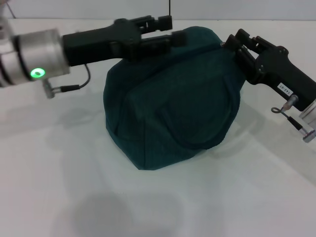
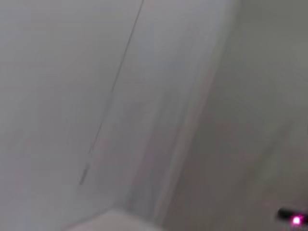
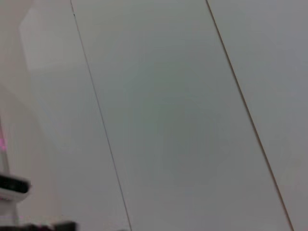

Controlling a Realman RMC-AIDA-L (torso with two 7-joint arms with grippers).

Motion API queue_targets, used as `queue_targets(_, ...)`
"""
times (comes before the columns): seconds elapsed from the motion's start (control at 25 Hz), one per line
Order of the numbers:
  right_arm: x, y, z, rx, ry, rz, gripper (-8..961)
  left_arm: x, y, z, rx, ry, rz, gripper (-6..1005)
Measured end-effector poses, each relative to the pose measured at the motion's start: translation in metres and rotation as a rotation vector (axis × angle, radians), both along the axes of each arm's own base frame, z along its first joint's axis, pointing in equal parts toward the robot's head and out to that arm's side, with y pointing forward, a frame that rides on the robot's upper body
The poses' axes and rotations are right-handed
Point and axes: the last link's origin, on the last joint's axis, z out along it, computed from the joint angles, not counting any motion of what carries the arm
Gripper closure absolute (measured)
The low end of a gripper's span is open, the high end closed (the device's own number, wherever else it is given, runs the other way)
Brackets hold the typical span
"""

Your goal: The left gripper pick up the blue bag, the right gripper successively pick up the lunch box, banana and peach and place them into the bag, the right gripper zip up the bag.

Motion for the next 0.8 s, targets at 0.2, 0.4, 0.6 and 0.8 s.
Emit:
queue_targets(0.2, -0.001, 0.001, 0.001, 0.005, 0.000, 0.003, 646, 0.014, 0.022, -0.015, 0.004, 0.138, 0.087, 244)
queue_targets(0.4, -0.002, 0.002, 0.000, 0.004, -0.005, 0.006, 646, 0.017, 0.038, -0.023, 0.003, 0.209, 0.175, 107)
queue_targets(0.6, 0.002, 0.001, 0.002, 0.011, -0.002, -0.008, 646, 0.015, 0.038, -0.032, -0.016, 0.258, 0.199, 105)
queue_targets(0.8, 0.009, 0.002, 0.007, 0.021, -0.019, -0.023, 647, 0.011, 0.033, -0.037, -0.032, 0.269, 0.200, 111)
